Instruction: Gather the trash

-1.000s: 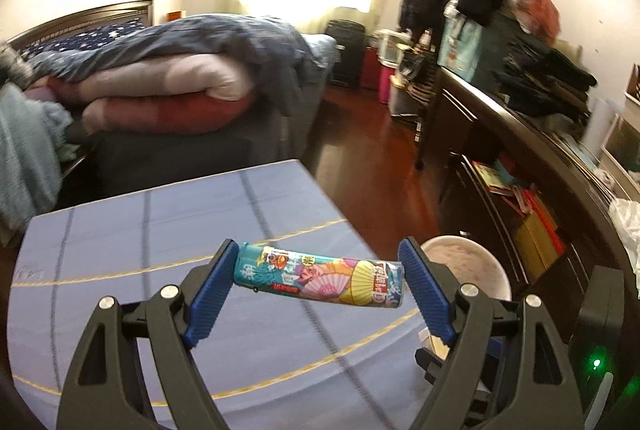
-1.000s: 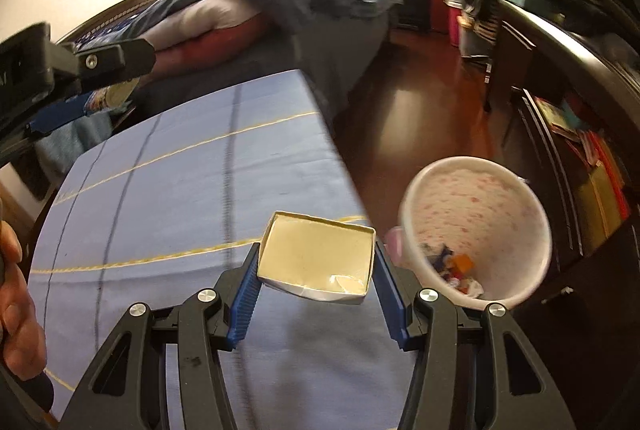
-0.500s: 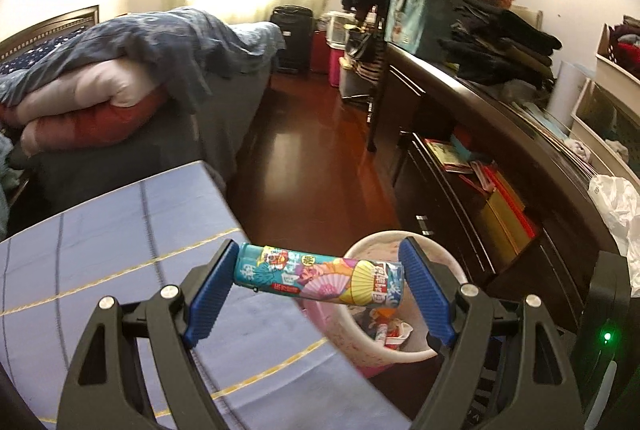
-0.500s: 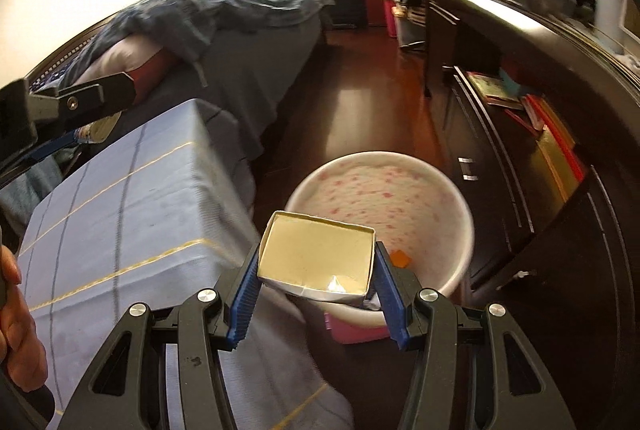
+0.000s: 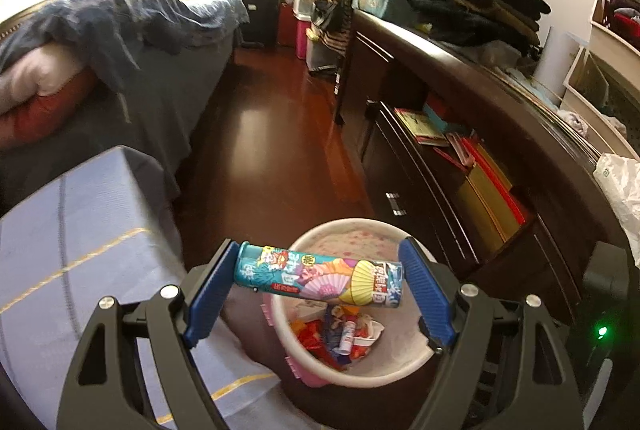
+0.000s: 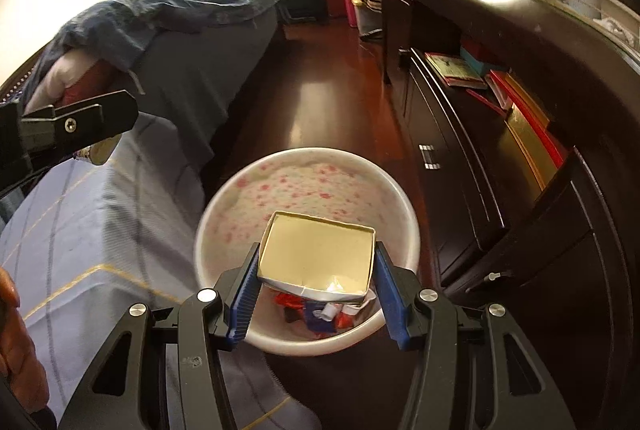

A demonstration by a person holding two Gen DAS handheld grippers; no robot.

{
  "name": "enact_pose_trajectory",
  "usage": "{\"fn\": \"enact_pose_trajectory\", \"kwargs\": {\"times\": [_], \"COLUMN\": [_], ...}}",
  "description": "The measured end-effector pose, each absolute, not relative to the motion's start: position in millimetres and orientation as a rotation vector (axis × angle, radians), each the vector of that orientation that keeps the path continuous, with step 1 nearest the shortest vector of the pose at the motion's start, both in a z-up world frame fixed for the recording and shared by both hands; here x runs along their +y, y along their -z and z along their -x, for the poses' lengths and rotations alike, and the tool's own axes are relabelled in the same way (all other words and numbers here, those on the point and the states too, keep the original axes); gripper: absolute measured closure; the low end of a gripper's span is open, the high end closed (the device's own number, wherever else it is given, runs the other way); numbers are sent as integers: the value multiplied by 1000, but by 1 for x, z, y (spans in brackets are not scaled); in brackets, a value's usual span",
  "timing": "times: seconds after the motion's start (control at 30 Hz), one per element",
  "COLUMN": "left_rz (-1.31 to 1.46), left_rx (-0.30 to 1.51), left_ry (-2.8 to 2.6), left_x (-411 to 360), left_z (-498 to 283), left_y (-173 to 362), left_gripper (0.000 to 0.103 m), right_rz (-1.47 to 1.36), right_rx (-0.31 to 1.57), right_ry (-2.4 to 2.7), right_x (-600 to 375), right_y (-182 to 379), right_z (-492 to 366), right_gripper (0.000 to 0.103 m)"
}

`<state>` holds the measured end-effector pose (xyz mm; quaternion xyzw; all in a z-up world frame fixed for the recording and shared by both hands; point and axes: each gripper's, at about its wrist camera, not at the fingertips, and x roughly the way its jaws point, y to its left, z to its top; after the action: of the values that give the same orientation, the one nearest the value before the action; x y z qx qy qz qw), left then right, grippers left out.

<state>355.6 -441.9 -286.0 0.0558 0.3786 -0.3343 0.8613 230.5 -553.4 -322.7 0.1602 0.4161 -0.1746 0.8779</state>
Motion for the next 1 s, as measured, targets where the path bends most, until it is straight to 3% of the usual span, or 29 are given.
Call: {"fn": "enact_pose_trajectory", "kwargs": {"times": [0.17,0.27,0.47,0.77,1.0], "left_rz": [-95,-52,-2,-28,6], "left_rx": [855,907,934,885,805], "left_ry": [718,729,707,674,547], "left_x": [-465,-474,-473,-456,-379], "left_z": [-370,-382,-394,-385,-364], "left_y": [306,319,328,307,268], "left_gripper": [21,14,10,9,5], "right_rz": [-315,-289,-303,-316,-299], "right_rx": [891,889,894,895,867], "right_ry": [386,415,429,419,331], "right_x": [-564,-567,-572,-564,-514], "right_y": [341,350,356,344,306], "right_z": [-243,-246,-244,-240,-226], "right_gripper": [47,35,33,30,14]}}
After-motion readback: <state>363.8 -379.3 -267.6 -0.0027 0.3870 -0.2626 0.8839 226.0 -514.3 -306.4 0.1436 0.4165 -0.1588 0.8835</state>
